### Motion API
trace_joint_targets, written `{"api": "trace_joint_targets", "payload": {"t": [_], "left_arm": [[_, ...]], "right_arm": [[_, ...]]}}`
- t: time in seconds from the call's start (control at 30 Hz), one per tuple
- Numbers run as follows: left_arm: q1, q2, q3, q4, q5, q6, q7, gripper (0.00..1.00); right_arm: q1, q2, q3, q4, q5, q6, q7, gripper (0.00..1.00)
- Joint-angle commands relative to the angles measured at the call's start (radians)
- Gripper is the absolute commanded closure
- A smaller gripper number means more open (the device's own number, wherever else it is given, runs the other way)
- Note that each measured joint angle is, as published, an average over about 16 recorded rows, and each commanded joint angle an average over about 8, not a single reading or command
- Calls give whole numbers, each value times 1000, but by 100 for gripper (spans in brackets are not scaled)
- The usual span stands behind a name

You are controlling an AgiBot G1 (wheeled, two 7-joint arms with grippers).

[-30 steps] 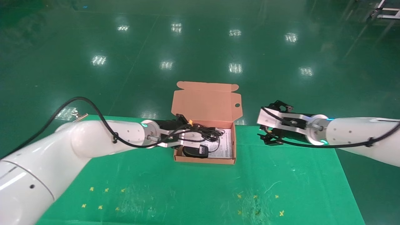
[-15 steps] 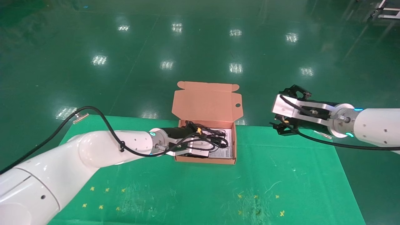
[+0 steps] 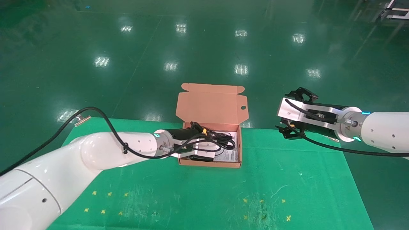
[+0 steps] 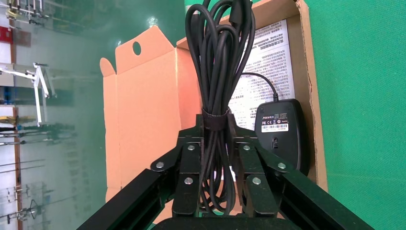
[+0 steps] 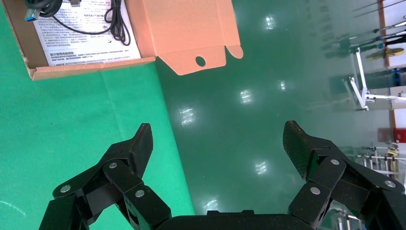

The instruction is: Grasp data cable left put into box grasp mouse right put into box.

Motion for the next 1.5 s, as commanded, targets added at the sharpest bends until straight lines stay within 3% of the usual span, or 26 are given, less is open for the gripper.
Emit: {"api": "trace_joint_targets", "payload": {"t": [0.03,0.4,0.63,0.87,1.03,1.5], "left_arm": [[0,0,-1,0,3,0,1,0],[-9,-27,-8,-32,8,-11,-3,0],[-101,-33,-27,-14,11,-75,-41,0],[-159,-33,-50,17,2,-114,-67,0],[-139,-68,-97,-10,-39,-70,-93,0],[2,-235,-292,-171,-223,184,-199,0]], "right_arm": [[-1,-1,0,-3,2,0,-2,0],[4,1,7,-5,8,12,-8,0],[48,33,27,26,-21,34,-27,0],[83,46,27,59,-47,-2,-51,0],[61,51,68,68,-7,-51,-65,0],[-102,72,312,79,247,-279,-128,0]]}}
